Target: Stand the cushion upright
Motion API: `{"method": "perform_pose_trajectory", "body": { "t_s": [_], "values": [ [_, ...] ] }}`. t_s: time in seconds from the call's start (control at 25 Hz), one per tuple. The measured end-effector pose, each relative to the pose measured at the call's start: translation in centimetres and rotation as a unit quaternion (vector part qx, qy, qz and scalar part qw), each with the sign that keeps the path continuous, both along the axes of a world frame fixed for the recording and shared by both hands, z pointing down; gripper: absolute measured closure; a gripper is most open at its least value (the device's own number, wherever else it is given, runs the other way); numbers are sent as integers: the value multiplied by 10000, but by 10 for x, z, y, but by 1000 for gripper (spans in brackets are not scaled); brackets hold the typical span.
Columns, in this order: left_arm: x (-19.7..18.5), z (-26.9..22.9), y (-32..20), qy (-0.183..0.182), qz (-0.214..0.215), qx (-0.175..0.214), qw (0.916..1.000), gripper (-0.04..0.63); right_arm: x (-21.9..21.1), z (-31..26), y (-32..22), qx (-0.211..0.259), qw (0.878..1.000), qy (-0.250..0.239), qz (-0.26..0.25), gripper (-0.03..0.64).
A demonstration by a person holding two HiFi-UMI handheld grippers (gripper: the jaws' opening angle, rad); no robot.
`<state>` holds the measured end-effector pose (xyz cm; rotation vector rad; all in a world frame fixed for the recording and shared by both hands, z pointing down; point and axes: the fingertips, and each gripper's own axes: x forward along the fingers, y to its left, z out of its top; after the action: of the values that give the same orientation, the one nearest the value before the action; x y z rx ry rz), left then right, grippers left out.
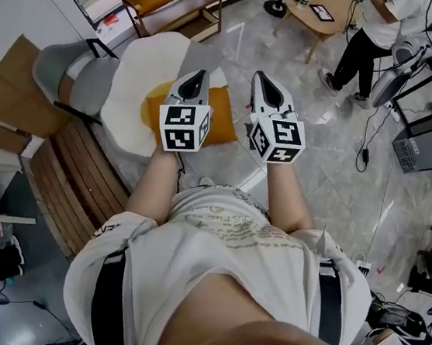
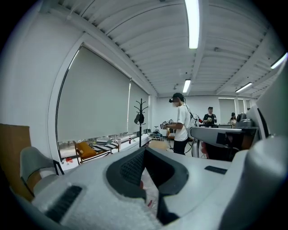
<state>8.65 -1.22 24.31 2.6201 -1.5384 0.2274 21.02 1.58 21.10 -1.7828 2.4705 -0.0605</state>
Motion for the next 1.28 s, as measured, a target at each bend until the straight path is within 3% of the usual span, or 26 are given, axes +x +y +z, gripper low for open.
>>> {"method": "perform_pose_trajectory", "body": {
  "t_s": [0.24, 0.36, 0.6, 1.28],
  "values": [
    [-12, 7, -39, -155, 177, -60, 9997, 578, -26, 3, -44, -115, 9997, 73, -192, 589],
    [-24, 9, -55, -102, 124, -95, 9998, 578, -42, 4, -60, -90, 9991, 364, -222, 589],
    [-56, 23, -77, 176, -160, -353, 9991, 578, -65, 14, -87, -253, 9974, 588, -339, 589],
    [-106, 58, -120, 102, -1033, -752, 9918, 578, -89, 44, -163, -612, 9939, 345, -850, 588]
  ]
}}
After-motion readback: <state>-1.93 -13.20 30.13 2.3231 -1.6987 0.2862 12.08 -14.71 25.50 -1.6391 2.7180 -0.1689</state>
